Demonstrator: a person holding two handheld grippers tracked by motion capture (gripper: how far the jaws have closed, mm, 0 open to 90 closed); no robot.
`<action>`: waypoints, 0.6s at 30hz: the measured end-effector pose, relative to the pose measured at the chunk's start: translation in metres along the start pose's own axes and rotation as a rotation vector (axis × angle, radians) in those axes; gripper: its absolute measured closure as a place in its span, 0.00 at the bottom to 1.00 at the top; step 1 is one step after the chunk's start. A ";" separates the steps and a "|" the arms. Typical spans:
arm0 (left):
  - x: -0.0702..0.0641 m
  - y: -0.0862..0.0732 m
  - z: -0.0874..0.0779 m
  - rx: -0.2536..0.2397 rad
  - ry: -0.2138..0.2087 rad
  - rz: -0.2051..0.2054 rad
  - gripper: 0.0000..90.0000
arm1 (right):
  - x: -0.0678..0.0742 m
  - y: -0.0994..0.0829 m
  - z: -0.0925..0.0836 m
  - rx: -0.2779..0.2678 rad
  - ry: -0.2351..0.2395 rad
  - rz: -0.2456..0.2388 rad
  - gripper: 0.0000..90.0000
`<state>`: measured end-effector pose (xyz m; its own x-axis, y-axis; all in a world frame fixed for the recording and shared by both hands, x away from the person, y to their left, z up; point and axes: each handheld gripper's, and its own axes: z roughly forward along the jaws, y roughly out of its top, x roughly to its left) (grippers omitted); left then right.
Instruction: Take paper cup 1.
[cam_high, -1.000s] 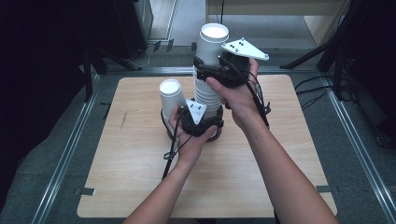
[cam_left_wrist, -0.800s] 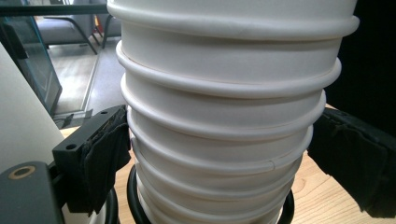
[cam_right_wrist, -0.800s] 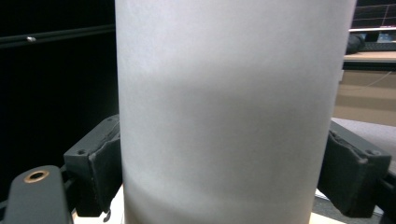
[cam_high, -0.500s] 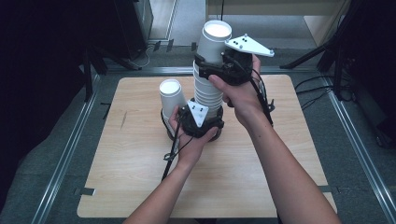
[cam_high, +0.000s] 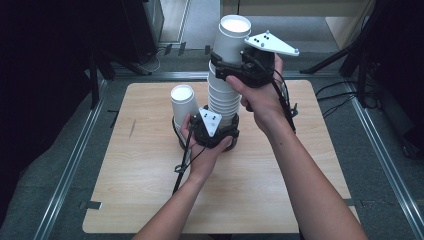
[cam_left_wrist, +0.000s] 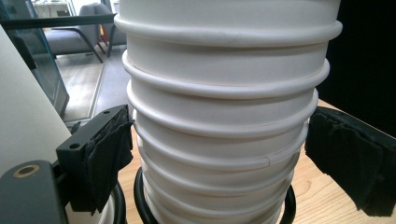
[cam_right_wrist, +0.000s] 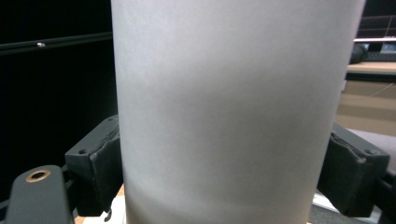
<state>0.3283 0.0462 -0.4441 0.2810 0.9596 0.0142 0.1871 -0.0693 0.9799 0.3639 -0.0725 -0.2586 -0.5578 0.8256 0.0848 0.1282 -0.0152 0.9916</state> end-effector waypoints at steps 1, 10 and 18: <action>0.000 0.000 0.000 0.001 -0.001 0.000 0.09 | 0.000 0.001 -0.001 -0.006 -0.005 -0.003 0.16; 0.002 -0.003 -0.001 0.009 -0.009 -0.006 0.09 | 0.004 0.013 -0.007 -0.060 -0.042 -0.005 0.17; 0.002 -0.003 -0.002 0.011 -0.010 -0.003 0.09 | 0.006 0.019 -0.012 -0.094 -0.042 -0.008 0.18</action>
<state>0.3265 0.0492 -0.4466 0.2894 0.9572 0.0093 0.1987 -0.0695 0.9776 0.3534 -0.0747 -0.2386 -0.5231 0.8491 0.0741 0.0450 -0.0594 0.9972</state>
